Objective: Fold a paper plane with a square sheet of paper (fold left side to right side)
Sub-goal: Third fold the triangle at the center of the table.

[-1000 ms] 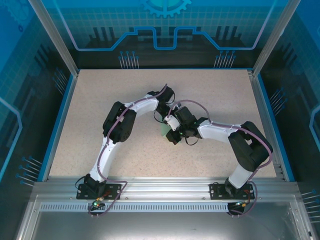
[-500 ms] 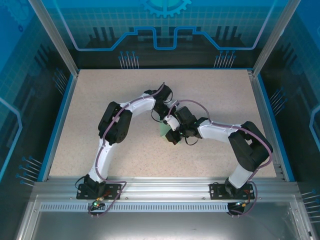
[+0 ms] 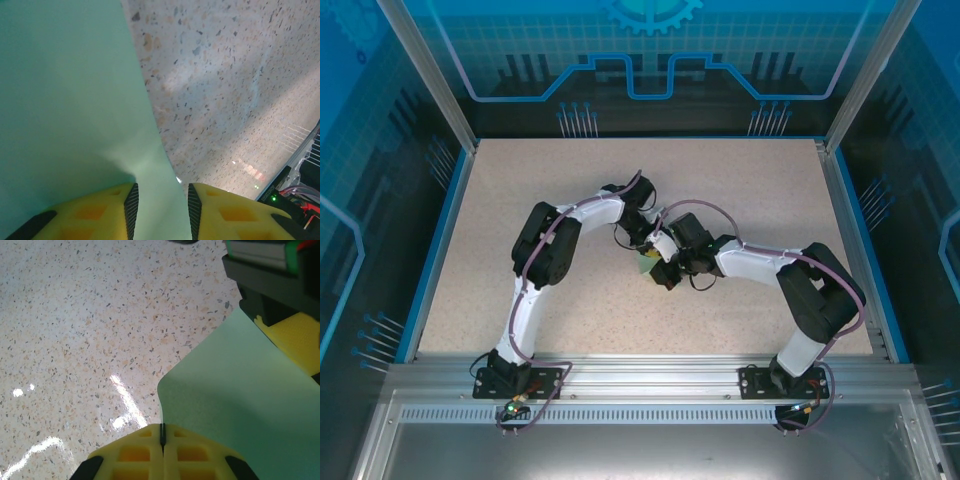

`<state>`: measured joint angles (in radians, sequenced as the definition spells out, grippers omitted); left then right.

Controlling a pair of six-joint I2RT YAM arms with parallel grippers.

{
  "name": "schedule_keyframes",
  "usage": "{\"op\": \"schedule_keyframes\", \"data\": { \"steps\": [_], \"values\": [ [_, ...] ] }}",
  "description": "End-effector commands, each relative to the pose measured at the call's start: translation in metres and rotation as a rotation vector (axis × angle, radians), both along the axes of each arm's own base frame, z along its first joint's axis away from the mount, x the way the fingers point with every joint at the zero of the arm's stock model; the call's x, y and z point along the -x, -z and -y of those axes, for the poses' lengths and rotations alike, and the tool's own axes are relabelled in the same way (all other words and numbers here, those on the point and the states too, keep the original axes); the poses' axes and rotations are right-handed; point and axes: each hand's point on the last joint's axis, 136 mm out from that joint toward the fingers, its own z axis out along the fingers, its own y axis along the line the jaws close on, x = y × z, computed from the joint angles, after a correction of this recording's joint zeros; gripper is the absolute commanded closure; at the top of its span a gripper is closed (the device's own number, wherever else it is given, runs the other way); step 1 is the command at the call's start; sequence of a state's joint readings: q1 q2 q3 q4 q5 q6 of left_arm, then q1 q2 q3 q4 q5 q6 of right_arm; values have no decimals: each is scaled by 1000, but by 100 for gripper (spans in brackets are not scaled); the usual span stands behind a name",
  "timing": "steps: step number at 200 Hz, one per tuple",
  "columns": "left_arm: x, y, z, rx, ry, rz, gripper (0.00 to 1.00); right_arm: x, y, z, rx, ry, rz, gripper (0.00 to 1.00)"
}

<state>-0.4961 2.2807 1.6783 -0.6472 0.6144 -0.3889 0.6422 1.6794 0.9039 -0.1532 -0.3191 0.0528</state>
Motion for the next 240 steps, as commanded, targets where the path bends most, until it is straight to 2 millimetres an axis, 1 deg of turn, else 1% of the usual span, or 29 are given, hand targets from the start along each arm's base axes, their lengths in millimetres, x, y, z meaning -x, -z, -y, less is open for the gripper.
{"op": "schedule_keyframes", "data": {
  "steps": [1, 26, 66, 100, 138, 182, 221, 240],
  "values": [
    [10, 18, -11, -50, 19, -42, 64, -1, 10, 11, 41, 47, -38, 100],
    [16, 30, -17, -88, 28, -53, 65, -3, 6, 11, 26, 55, -45, 100],
    [23, 36, -21, -116, 51, -57, 65, -12, 6, 21, 0, 106, -92, 100],
    [23, 36, -20, -115, 56, -54, 66, -14, 15, 27, 16, 125, -142, 100],
    [21, 35, -19, -117, 56, -49, 67, -22, 23, 32, 20, 168, -181, 100],
    [20, 36, -20, -122, 56, -49, 67, -29, 21, 34, 12, 183, -179, 100],
    [18, 37, -19, -124, 52, -45, 68, -32, 25, 39, 15, 203, -198, 100],
    [17, 37, -18, -122, 53, -45, 69, -33, 26, 38, -2, 204, -214, 100]
  ]
}}
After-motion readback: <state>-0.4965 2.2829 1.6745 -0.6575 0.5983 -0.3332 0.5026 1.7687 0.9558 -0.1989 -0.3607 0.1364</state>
